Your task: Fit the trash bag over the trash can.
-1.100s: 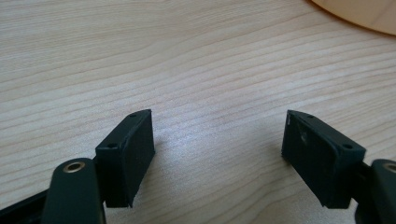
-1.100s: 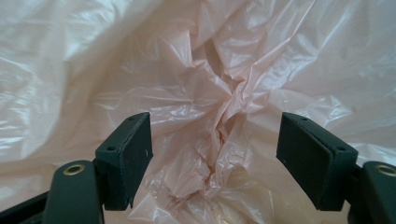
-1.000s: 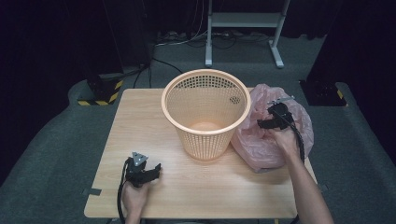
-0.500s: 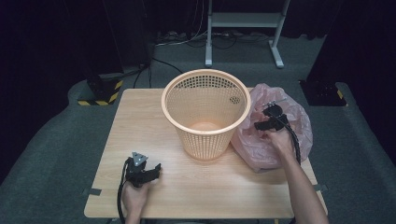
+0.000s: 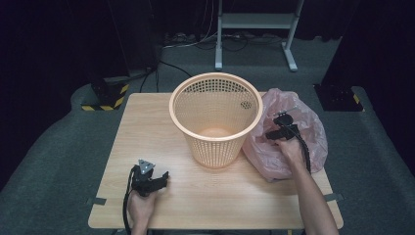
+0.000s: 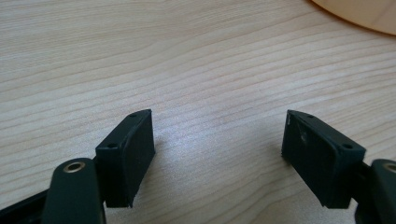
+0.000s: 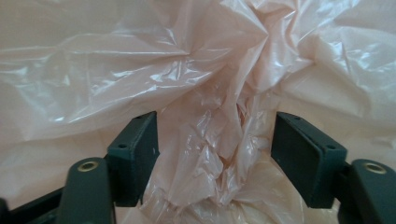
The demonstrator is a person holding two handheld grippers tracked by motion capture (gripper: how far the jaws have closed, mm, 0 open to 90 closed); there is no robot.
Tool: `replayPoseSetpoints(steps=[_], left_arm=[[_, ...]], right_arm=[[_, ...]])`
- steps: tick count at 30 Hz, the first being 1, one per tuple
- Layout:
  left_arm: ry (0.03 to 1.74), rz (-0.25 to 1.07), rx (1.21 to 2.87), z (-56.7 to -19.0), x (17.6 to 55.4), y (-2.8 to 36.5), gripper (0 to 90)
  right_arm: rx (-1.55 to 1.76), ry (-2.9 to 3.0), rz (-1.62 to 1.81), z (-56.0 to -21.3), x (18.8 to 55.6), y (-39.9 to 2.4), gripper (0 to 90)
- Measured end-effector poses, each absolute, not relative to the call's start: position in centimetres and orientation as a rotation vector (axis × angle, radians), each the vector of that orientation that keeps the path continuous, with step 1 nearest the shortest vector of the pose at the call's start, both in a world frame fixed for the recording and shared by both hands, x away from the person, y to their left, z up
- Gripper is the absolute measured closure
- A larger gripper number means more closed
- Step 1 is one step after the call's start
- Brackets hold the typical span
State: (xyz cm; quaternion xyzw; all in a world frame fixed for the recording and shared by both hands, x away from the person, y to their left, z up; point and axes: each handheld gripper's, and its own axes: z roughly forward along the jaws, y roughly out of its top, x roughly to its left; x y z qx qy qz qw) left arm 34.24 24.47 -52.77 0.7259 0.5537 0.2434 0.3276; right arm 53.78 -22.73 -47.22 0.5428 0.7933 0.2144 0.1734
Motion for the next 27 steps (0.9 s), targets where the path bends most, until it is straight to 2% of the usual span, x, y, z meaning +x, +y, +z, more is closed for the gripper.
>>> replayPoseSetpoints(steps=[5, 9, 11, 20, 27], left_arm=[[1.450, 0.638, 1.899, -52.8, 34.2, 24.5, 25.3], [1.451, 0.638, 1.899, -52.8, 34.2, 24.5, 25.3], [1.451, 0.638, 1.899, -52.8, 34.2, 24.5, 25.3], [1.451, 0.638, 1.899, -52.8, 34.2, 24.5, 25.3], [1.451, 0.638, 1.898, -52.8, 34.2, 24.5, 25.3]], right_arm=[[1.566, 2.258, 0.585, -47.9, 54.0, -22.7, 40.7], [1.570, 2.252, 0.580, -48.4, 53.9, -22.8, 52.3], [1.574, 2.248, 0.580, -48.5, 53.9, -22.8, 54.7], [1.570, 2.246, 0.588, -48.5, 53.9, -23.0, 82.3], [1.555, 2.252, 0.605, -47.8, 53.5, -23.4, 87.3]])
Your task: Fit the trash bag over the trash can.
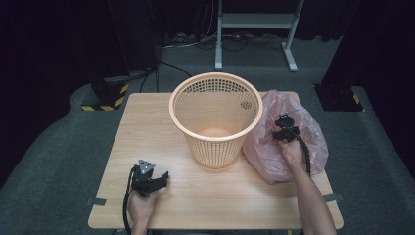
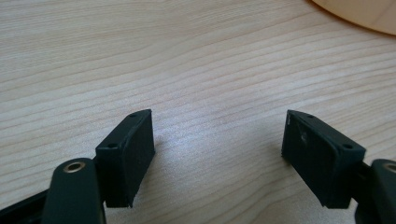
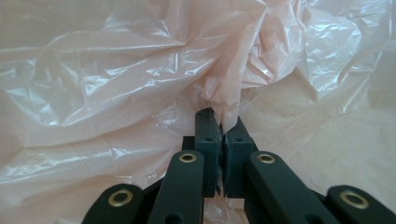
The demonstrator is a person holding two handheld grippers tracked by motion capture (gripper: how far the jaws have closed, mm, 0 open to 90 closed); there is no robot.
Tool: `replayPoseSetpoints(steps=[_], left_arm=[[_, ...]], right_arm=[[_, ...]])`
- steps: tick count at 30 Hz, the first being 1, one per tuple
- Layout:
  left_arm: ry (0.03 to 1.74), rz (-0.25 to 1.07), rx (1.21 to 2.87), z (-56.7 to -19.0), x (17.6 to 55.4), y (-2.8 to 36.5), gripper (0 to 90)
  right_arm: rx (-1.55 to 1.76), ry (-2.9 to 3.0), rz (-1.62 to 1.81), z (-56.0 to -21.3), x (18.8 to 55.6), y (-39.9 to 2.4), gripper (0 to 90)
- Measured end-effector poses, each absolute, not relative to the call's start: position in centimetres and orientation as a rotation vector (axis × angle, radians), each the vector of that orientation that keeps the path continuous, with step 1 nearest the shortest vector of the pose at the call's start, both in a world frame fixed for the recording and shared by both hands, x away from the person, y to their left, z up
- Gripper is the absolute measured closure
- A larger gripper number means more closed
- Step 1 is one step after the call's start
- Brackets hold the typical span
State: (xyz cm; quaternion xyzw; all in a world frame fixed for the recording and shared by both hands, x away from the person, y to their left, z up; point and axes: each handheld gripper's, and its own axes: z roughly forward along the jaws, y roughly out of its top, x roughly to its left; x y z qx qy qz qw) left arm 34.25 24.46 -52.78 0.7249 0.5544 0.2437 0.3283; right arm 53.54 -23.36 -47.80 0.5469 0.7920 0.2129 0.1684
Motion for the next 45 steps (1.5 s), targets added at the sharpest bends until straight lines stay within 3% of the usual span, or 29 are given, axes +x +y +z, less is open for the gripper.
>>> replayPoseSetpoints(steps=[45], left_arm=[[1.451, 0.638, 1.894, -52.8, 34.3, 24.4, 25.3]], right_arm=[[1.425, 2.247, 0.722, -39.1, 49.0, -26.8, 88.1]])
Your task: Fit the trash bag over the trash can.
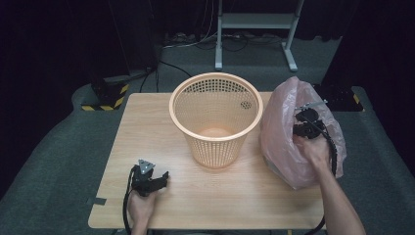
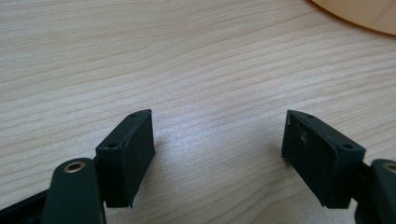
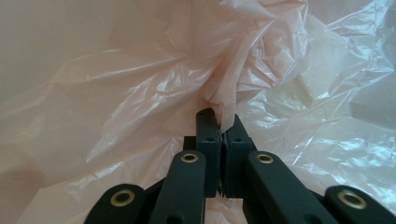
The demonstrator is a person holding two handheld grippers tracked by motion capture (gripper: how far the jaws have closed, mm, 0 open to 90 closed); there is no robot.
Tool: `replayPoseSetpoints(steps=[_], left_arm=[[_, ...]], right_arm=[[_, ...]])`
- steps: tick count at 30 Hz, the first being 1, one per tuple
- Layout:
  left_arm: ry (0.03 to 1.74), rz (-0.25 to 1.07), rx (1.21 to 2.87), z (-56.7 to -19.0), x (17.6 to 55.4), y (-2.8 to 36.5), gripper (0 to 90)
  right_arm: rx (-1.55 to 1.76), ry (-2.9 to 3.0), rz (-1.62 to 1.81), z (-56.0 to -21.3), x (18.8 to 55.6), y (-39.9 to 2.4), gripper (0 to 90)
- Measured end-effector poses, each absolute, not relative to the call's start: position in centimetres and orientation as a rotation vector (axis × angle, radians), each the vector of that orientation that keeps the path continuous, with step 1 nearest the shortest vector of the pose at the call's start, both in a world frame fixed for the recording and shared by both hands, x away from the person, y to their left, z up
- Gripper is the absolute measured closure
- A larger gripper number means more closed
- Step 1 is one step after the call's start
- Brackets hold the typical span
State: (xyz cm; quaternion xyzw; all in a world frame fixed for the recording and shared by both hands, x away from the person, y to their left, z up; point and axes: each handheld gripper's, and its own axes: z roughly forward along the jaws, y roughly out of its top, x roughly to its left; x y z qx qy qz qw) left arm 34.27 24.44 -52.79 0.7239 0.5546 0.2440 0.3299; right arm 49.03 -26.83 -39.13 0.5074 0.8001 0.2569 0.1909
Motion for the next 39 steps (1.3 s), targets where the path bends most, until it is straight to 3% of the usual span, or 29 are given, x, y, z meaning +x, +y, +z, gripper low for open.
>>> replayPoseSetpoints(steps=[39], left_arm=[[1.447, 0.640, 1.899, -52.8, 34.3, 24.5, 25.9]], right_arm=[[1.335, 2.278, 0.763, -33.4, 46.7, -26.9, 88.0]])
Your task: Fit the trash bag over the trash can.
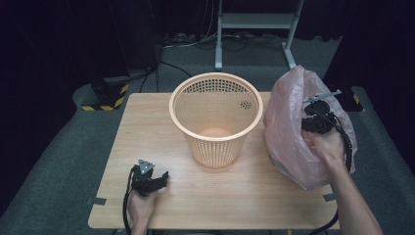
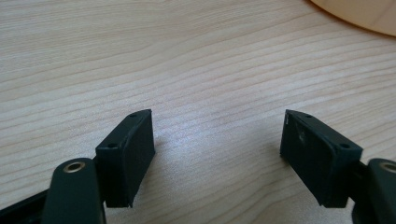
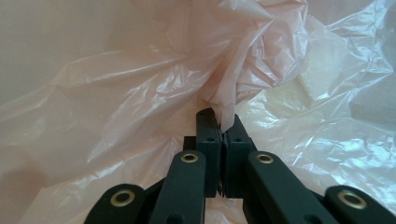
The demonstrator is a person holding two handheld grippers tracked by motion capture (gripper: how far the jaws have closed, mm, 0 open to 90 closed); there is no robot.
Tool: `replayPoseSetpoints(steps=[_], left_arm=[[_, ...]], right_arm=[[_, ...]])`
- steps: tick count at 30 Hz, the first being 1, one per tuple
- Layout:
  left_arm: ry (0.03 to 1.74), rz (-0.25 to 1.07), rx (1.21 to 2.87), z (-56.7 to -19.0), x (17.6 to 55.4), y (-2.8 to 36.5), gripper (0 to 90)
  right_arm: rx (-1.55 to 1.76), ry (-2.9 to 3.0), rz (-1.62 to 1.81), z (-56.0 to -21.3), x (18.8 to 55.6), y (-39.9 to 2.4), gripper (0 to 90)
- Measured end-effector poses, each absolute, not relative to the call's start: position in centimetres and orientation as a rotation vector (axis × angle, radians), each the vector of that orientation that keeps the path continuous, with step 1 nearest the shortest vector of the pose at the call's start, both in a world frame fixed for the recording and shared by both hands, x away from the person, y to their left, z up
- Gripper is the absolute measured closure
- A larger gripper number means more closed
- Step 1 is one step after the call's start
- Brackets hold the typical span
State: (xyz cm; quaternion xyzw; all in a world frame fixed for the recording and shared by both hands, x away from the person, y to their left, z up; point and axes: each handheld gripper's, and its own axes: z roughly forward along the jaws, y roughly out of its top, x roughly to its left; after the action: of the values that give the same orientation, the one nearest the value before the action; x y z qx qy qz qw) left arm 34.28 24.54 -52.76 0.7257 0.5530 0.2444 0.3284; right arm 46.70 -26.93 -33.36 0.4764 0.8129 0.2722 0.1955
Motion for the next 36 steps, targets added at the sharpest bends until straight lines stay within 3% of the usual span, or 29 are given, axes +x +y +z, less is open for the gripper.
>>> replayPoseSetpoints(steps=[36], left_arm=[[1.450, 0.639, 1.897, -52.8, 34.4, 24.5, 25.8]], right_arm=[[1.242, 2.321, 0.847, -26.0, 45.0, -26.0, 88.1]])
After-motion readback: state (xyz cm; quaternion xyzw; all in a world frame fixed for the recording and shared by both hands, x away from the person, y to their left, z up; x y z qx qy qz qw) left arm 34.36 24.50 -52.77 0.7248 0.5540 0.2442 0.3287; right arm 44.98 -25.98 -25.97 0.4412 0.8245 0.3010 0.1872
